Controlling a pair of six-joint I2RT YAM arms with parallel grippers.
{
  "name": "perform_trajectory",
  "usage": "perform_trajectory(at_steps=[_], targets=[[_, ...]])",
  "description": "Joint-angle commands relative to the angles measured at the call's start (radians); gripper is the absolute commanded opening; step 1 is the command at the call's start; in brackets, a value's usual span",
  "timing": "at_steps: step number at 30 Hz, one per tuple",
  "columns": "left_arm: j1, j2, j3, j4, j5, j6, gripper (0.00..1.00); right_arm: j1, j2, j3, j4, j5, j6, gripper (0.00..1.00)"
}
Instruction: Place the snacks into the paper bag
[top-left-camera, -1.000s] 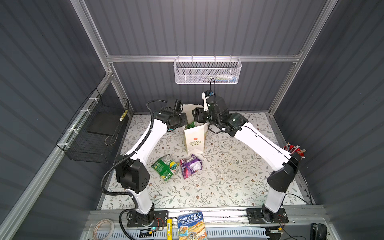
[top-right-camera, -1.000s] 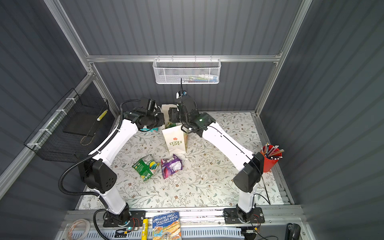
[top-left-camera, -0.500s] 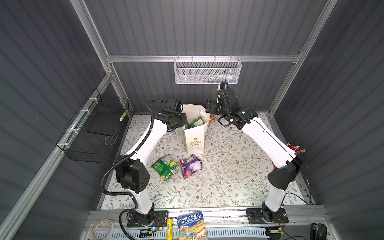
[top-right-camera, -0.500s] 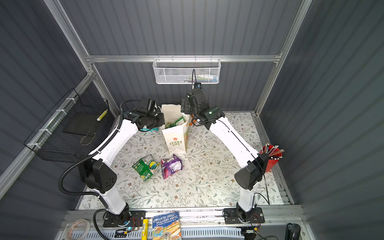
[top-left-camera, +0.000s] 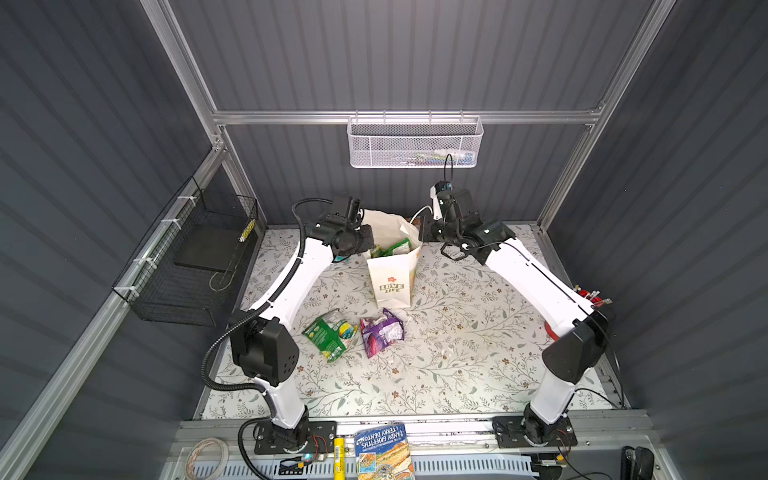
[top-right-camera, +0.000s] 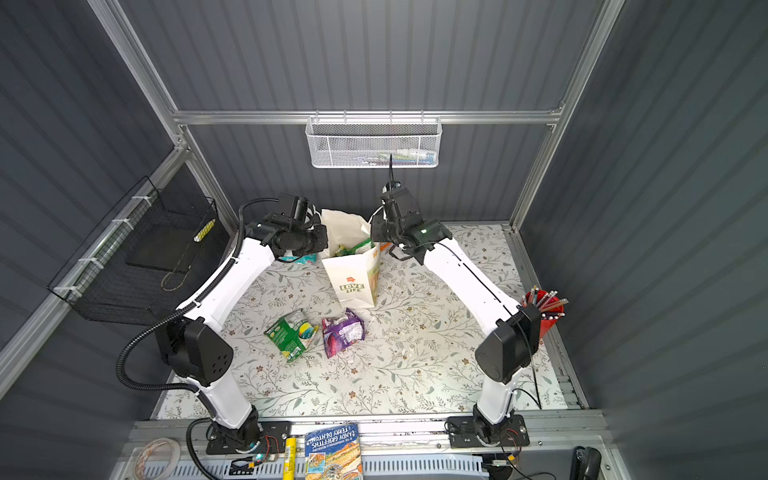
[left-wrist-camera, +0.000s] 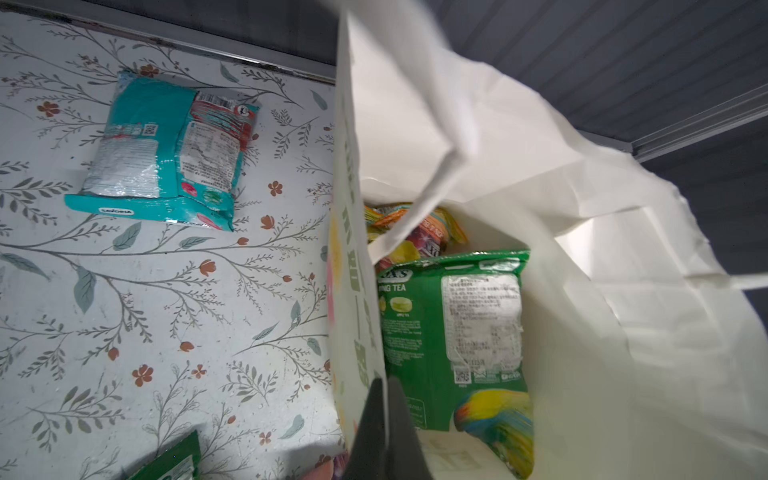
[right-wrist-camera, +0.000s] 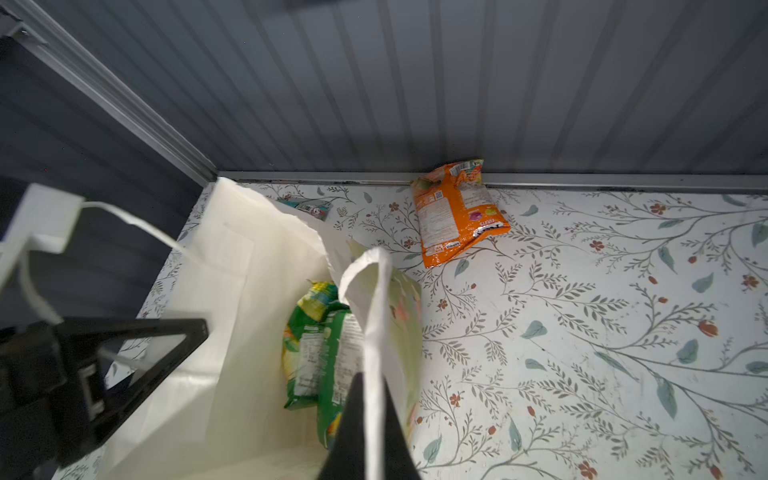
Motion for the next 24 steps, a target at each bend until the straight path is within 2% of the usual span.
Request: perform_trajectory(at_steps=[1, 6, 10, 16, 21, 24], targets=[[0.002, 0.028, 0.121, 0.021, 0.097, 0.025, 0.00, -0.046, -0.094, 0.025, 0.094, -0.033, -0.010, 0.00], [-0.062, 0.086, 0.274, 0.008, 0.127, -0.038, 0.00, -0.109, -0.165, 0.016, 0.049, -0.095, -0.001, 0.00], [-0.190, 0.111, 0.305, 0.018, 0.082, -0.048, 0.00, -0.147, -0.301, -0.155, 0.085, -0.116, 0.024, 0.00], [-0.375, 0.098, 0.235, 0.036, -0.121, -0.063, 0.00, -0.170, -0.493, -0.366, 0.070, -0.135, 0.028, 0.00], [-0.531, 0.035, 0.095, 0.087, -0.351, -0.094, 0.00, -0.186, -0.673, -0.554, 0.075, -0.141, 0.039, 0.00], [-0.588, -0.008, -0.022, 0.162, -0.412, -0.133, 0.00, -0.193, -0.763, -0.678, 0.085, -0.155, 0.056, 0.00]])
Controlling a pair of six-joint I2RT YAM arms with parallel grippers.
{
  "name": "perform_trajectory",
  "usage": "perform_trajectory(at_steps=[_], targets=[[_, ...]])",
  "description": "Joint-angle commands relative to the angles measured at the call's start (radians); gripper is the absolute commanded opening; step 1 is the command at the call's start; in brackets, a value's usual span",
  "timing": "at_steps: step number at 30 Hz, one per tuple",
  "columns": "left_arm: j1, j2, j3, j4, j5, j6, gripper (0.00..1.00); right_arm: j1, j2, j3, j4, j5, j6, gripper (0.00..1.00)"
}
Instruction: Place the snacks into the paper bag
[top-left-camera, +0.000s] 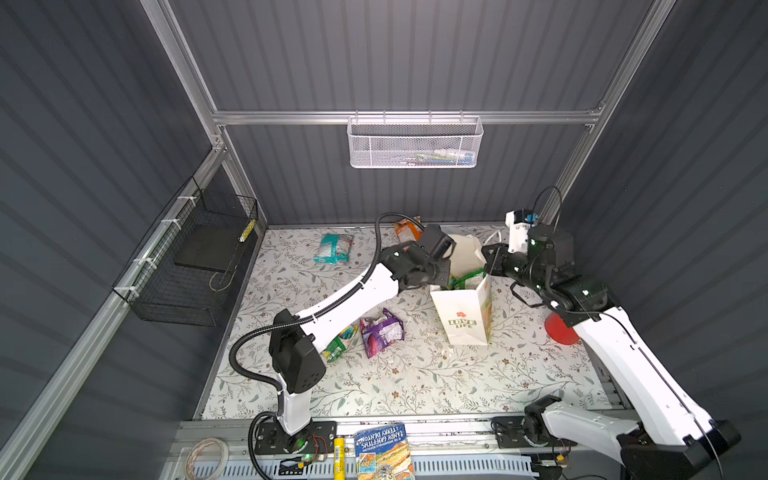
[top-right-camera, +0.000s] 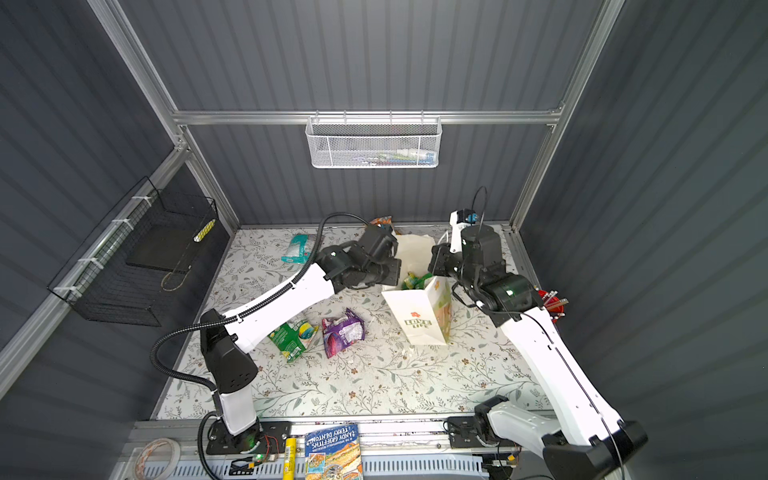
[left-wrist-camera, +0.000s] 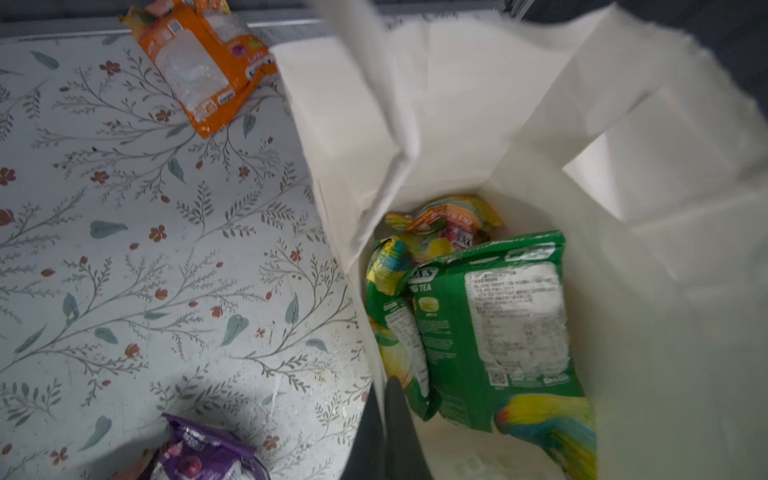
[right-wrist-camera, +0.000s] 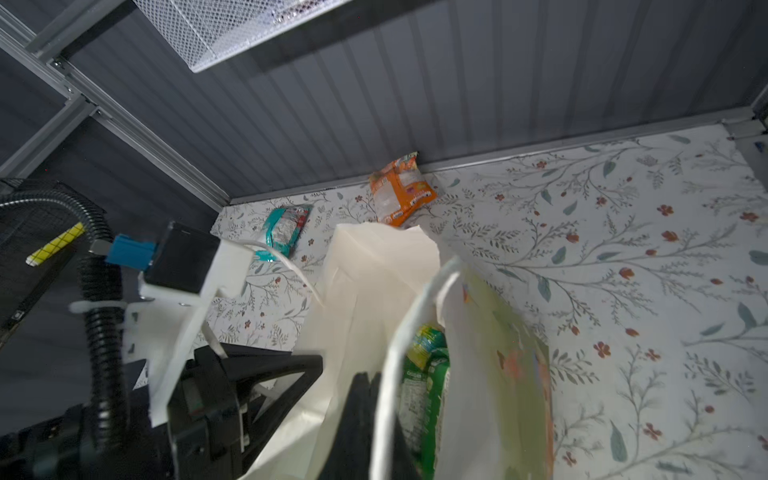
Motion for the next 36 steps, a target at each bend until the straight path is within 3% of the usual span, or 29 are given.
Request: perform_trajectory(at_steps=[1, 6, 11, 16, 25, 27, 31, 36], targets=[[-0.043, -0.106, -0.090, 0.152, -0.148, -0.054, 0.00, -0.005, -0.099, -0.094, 0.082, -0.033, 0.027, 0.00], [-0.057, -0.143, -0.151, 0.214, -0.140, -0.061, 0.00, -0.020, -0.200, -0.202, 0.113, -0.010, 0.032, 0.00], [-0.087, -0.147, -0.034, 0.160, -0.188, -0.034, 0.00, -0.026, -0.149, -0.072, 0.075, -0.077, 0.030, 0.00], [-0.114, -0.123, 0.007, 0.154, -0.188, -0.028, 0.00, -0.028, -0.122, -0.007, 0.069, -0.047, 0.010, 0.00], [-0.150, -0.124, -0.093, 0.201, -0.284, -0.051, 0.01, -0.069, -0.139, -0.226, 0.141, -0.061, 0.036, 0.00], [-0.150, -0.120, -0.096, 0.196, -0.292, -0.051, 0.15, -0.080, -0.150, -0.246, 0.150, -0.069, 0.040, 0.00], [-0.150, -0.154, -0.084, 0.208, -0.268, -0.013, 0.56, -0.090, -0.191, -0.253, 0.149, -0.037, 0.043, 0.00], [-0.150, -0.216, -0.084, 0.200, -0.217, 0.070, 0.97, -0.098, -0.238, -0.274, 0.161, -0.033, 0.051, 0.00]])
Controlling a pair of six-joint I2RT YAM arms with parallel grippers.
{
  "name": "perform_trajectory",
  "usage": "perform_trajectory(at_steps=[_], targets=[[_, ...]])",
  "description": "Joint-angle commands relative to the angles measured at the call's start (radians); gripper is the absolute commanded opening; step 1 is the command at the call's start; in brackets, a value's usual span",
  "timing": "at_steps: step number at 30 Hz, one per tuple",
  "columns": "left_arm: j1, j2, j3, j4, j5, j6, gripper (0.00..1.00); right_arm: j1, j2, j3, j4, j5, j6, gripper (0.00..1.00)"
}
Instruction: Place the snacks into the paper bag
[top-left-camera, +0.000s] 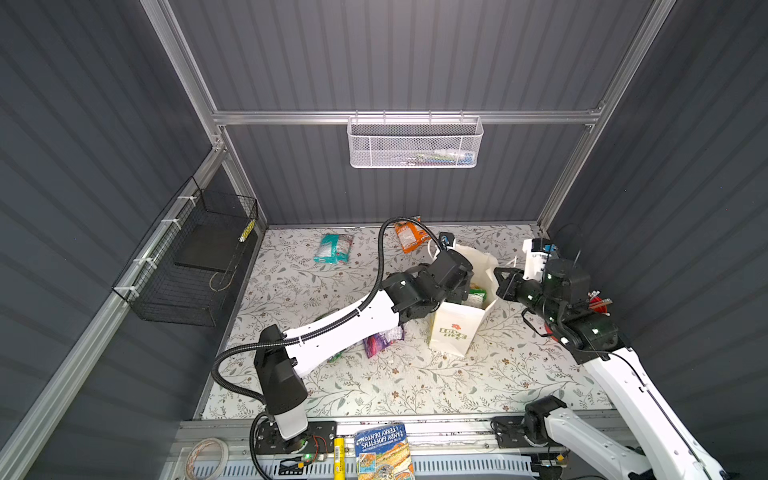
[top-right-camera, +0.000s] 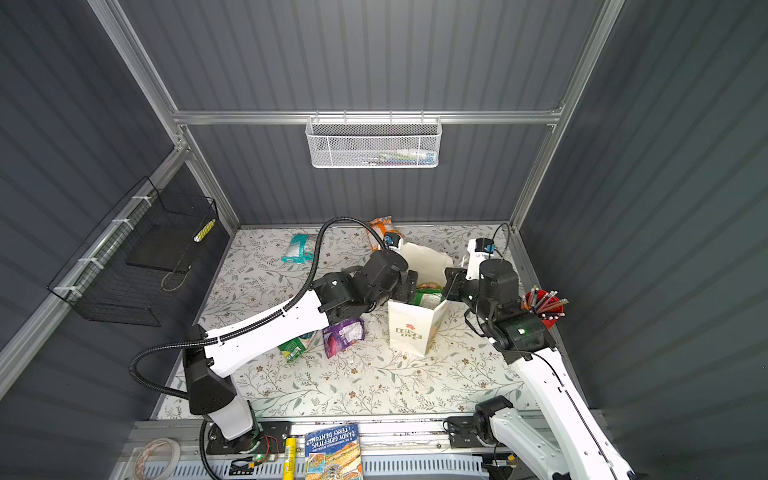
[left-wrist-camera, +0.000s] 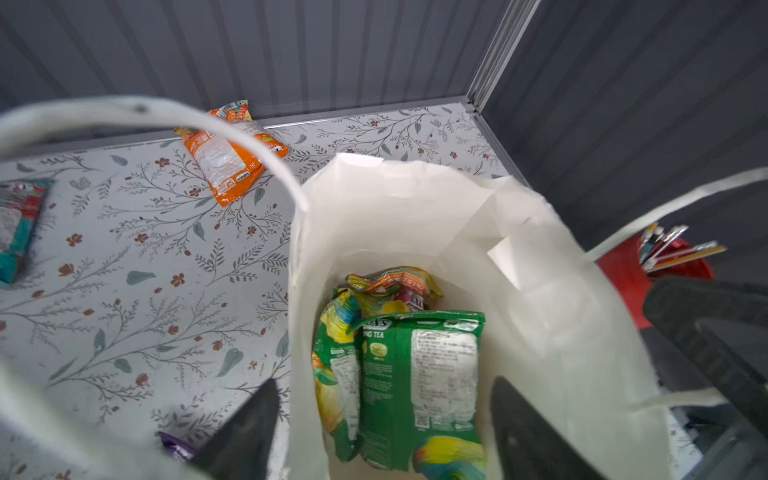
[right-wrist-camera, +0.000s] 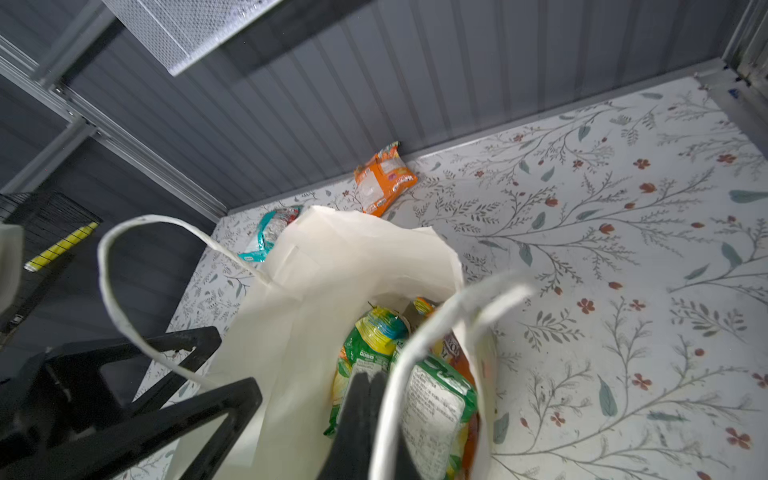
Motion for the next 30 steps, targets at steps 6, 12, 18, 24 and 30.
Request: perform_trajectory(at_steps=[6, 12, 18, 24, 30], targets=[[-0.003, -0.147, 0.029, -0.023, 0.163, 0.156, 1.00, -0.005, -0.069, -0.040, 0.040, 0.002, 0.024, 0.00], [-0.001, -0.352, -0.131, -0.060, 0.024, 0.135, 1.00, -0.007, -0.132, -0.086, 0.074, 0.018, 0.041, 0.00], [0.125, -0.554, -0.417, -0.042, 0.017, 0.022, 1.00, -0.007, -0.170, -0.124, 0.084, -0.010, 0.060, 0.00], [0.444, -0.433, -0.524, 0.072, 0.348, -0.022, 1.00, -0.007, -0.212, -0.148, 0.084, -0.022, 0.068, 0.00], [0.538, 0.010, -0.259, 0.103, 0.432, 0.043, 1.00, -0.007, -0.222, -0.166, 0.091, -0.028, 0.064, 0.00]])
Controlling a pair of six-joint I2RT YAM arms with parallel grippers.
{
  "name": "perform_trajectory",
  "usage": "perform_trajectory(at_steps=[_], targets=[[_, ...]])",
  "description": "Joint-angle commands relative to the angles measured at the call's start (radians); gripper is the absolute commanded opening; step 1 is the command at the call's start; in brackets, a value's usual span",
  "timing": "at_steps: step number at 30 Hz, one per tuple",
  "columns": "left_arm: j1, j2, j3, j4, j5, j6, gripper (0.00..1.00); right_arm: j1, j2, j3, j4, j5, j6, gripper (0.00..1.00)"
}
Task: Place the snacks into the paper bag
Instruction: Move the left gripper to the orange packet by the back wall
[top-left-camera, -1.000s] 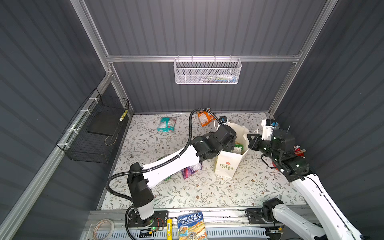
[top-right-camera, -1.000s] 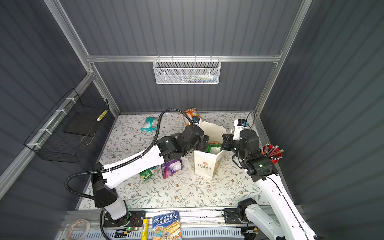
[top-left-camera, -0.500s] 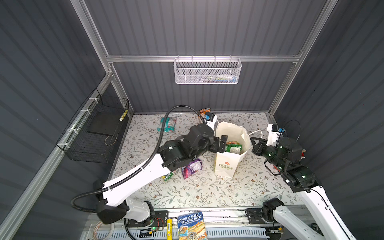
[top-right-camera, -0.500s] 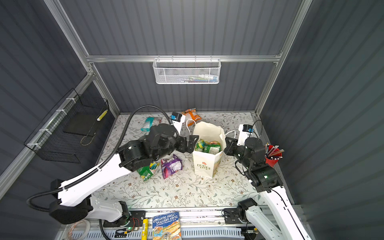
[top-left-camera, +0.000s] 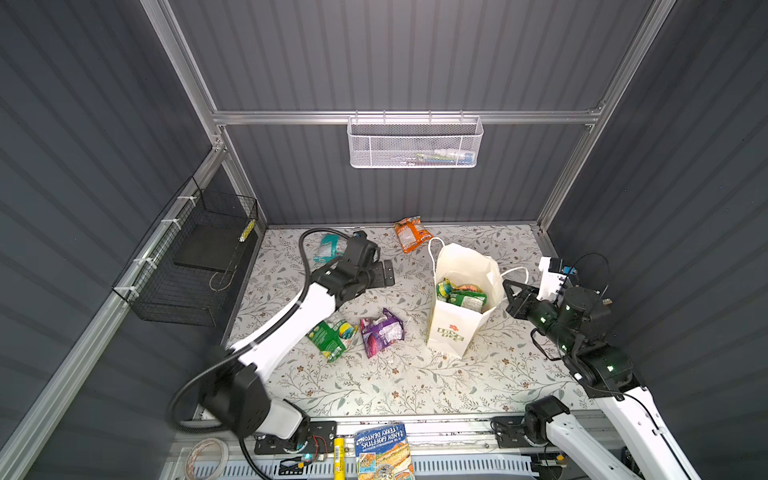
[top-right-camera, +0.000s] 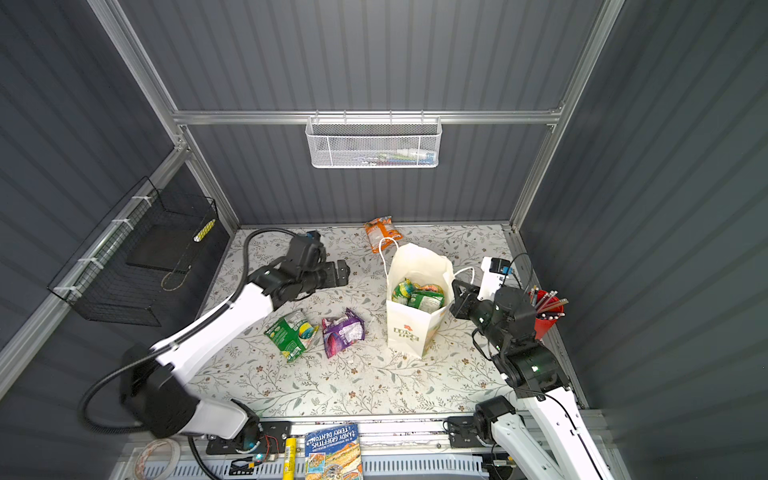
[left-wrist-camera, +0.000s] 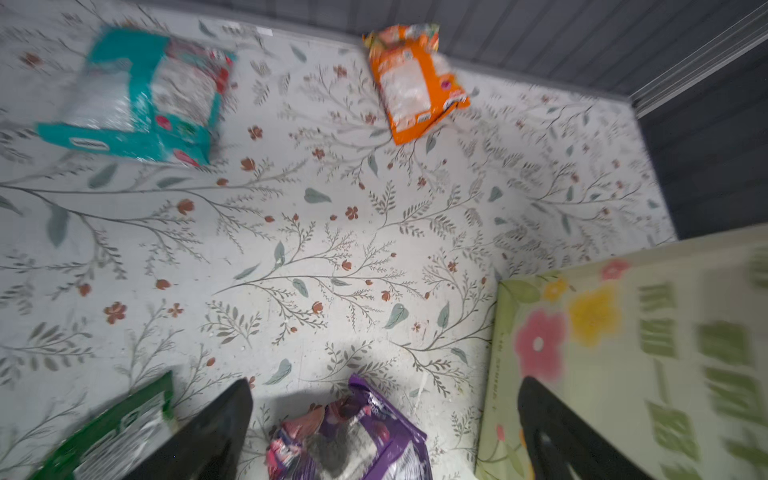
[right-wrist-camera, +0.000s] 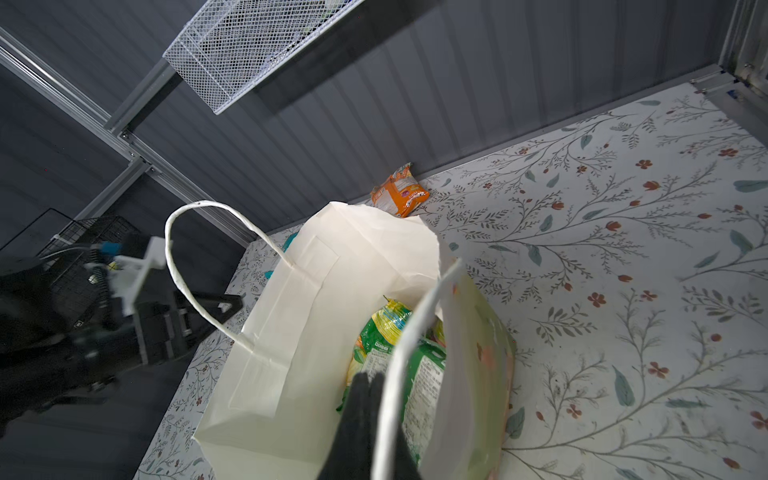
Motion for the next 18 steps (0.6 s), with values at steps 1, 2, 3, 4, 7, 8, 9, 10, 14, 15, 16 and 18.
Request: perform_trajectory(at_steps=[1, 2, 3, 4, 7, 8, 9, 10, 14, 15, 16, 18], targets=[[0.037, 0.227, 0.202, 0.020, 0.100, 0.037, 1.00, -0.003, -0.008, -0.010, 0.049, -0.016, 0.002, 0.00], [0.048, 0.302, 0.276, -0.007, 0.109, 0.041, 1.00, -0.003, -0.007, -0.014, 0.052, -0.013, 0.001, 0.00], [0.058, 0.392, 0.363, -0.027, 0.118, 0.055, 1.00, -0.004, -0.004, -0.017, 0.054, -0.013, 0.002, 0.00], [0.064, 0.475, 0.454, -0.052, 0.120, 0.073, 1.00, -0.005, -0.001, -0.020, 0.060, -0.020, 0.003, 0.00], [0.080, 0.677, 0.706, -0.119, 0.125, 0.121, 1.00, -0.004, 0.015, -0.027, 0.071, -0.036, 0.006, 0.00], [0.084, 0.733, 0.779, -0.143, 0.119, 0.131, 1.00, -0.004, 0.018, -0.031, 0.076, -0.037, 0.007, 0.00], [0.092, 0.796, 0.865, -0.170, 0.123, 0.141, 1.00, -0.004, 0.025, -0.033, 0.081, -0.039, 0.006, 0.00], [0.100, 0.855, 0.941, -0.187, 0.133, 0.152, 1.00, -0.004, 0.031, -0.032, 0.081, -0.039, 0.006, 0.00], [0.132, 0.985, 1.080, -0.157, 0.196, 0.159, 1.00, -0.004, 0.040, -0.034, 0.085, -0.037, 0.000, 0.00], [0.138, 0.997, 1.075, -0.121, 0.215, 0.160, 1.00, -0.004, 0.041, -0.037, 0.088, -0.030, -0.001, 0.00], [0.144, 1.004, 1.064, -0.081, 0.236, 0.164, 1.00, -0.004, 0.042, -0.039, 0.089, -0.023, -0.003, 0.00], [0.155, 1.022, 1.046, -0.019, 0.264, 0.164, 1.00, -0.004, 0.048, -0.039, 0.090, -0.020, -0.005, 0.00]])
